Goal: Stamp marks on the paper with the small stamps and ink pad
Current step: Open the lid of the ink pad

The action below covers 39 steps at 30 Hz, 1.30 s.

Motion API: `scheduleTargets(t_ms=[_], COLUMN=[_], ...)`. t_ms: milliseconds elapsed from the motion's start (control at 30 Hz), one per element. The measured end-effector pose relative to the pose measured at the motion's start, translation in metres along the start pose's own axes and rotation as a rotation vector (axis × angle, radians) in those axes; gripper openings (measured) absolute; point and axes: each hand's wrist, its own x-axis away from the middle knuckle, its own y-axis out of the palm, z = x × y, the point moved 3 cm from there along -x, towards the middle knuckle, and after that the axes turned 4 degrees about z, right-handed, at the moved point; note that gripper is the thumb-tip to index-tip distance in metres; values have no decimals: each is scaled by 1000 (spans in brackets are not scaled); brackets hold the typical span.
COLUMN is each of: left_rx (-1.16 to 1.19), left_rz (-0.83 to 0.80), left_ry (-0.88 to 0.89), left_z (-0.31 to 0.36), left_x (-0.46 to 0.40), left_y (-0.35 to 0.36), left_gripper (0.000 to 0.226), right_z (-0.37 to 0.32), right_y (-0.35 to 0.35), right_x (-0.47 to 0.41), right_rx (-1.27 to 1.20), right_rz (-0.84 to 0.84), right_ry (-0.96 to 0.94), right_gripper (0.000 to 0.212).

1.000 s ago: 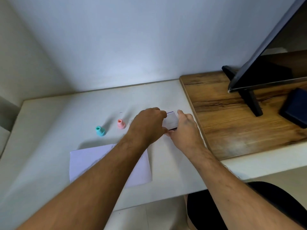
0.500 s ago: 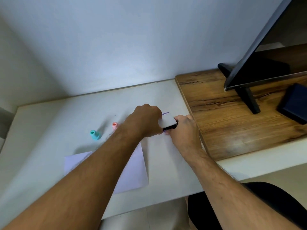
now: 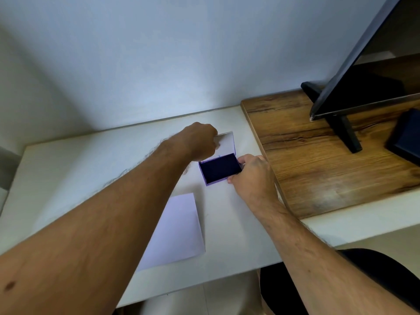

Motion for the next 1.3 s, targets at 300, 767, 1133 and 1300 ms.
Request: scheduleTargets(t_ms=[300,767,1133,1300], left_rx=[-23,-16,25,-12], left_rz=[97,118,106,113], left_ry=[-59,-85,-88,-92], left_z=[-12,-16,-21,-21], left_x=[-8,-10,-16,-17], left_y=[4,9,8,13], left_gripper=[45,50,55,46], right_z=[-7,-14,-17,-18], right_y=[13,23,26,25], right_x=[3,11,7,6], right_rx=[58,169,154,160], right_rz=[-56,-17,25,14], right_ry=[0,-39,-33,-29], right_gripper=[89,105,102,103])
